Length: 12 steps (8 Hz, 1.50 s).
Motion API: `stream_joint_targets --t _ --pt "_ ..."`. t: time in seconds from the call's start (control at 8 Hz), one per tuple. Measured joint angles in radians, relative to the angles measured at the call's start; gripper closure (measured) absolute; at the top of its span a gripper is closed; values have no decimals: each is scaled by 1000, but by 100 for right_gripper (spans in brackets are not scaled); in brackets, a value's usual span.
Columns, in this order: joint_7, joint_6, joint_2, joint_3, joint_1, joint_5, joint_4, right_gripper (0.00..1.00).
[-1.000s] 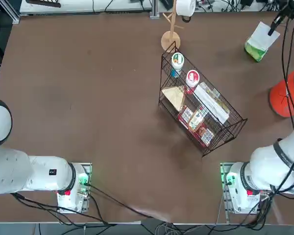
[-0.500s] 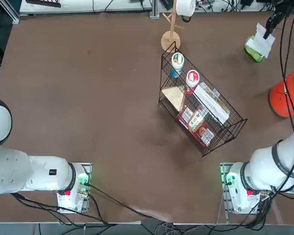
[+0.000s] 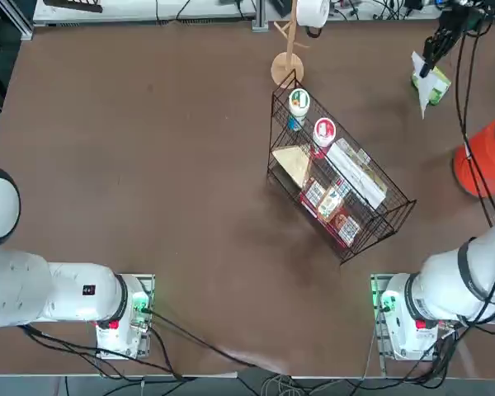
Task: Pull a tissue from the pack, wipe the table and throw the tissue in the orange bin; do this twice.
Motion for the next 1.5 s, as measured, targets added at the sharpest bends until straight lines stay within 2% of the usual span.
stream_joint_targets --t 0.25,0.75,1.0,1.5 --pt "61 59 -39 0 24 53 -90 98" --pt "235 321 -150 3 114 136 -357 99" --pt "315 341 -170 3 143 182 -384 99" --pt "353 358 -179 0 162 185 -443 99"
